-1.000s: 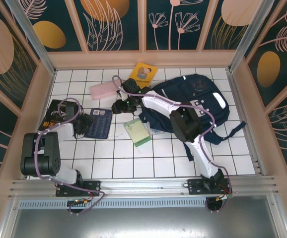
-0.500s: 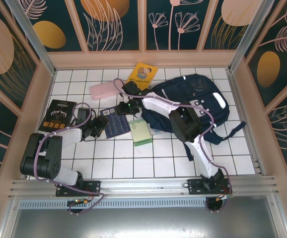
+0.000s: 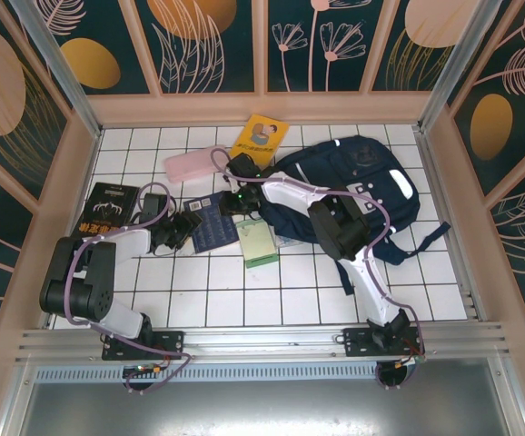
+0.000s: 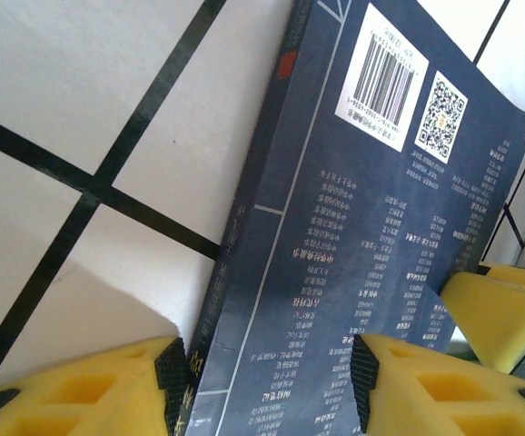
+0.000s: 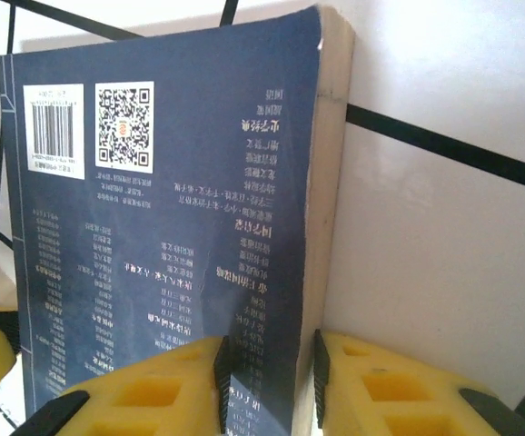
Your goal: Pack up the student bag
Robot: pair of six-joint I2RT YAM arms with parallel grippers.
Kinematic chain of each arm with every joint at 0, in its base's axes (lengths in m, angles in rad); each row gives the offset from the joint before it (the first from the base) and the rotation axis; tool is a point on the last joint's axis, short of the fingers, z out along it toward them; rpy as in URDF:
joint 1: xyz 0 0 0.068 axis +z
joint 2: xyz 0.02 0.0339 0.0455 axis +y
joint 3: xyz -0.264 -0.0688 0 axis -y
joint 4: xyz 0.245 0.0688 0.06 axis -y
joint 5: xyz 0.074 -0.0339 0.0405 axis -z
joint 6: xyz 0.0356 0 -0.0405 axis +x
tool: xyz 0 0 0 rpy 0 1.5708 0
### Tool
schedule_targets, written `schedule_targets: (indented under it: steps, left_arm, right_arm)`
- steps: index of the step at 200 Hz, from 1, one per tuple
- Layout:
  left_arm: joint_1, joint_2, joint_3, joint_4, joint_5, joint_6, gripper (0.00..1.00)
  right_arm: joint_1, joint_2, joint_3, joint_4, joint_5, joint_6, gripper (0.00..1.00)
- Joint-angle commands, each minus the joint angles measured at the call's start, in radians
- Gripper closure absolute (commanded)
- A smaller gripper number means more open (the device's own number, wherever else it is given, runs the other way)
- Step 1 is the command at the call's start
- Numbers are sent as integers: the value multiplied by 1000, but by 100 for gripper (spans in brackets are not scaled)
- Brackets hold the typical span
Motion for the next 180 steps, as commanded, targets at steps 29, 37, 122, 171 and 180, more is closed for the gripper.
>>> schedule_targets:
  steps: [29, 37, 122, 171, 180]
  left_arm:
    - [-1, 2, -3, 115, 87, 39, 48]
    - [-1, -25, -20, 164, 109, 24, 49]
    - [-1, -154, -72, 282, 135, 14, 56]
    - [1, -146, -9, -22, -62, 129, 53]
    - [6, -160, 3, -74, -116, 146, 53]
  right_arm:
    - [24, 33, 68, -16, -212, -59, 68]
    - [19, 34, 62, -14, -212, -52, 68]
    - [-11, 33, 23, -6, -183, -17, 69]
    - [-10, 30, 20, -17, -166, -14, 69]
    - [-9, 24, 20, -20, -164, -16, 68]
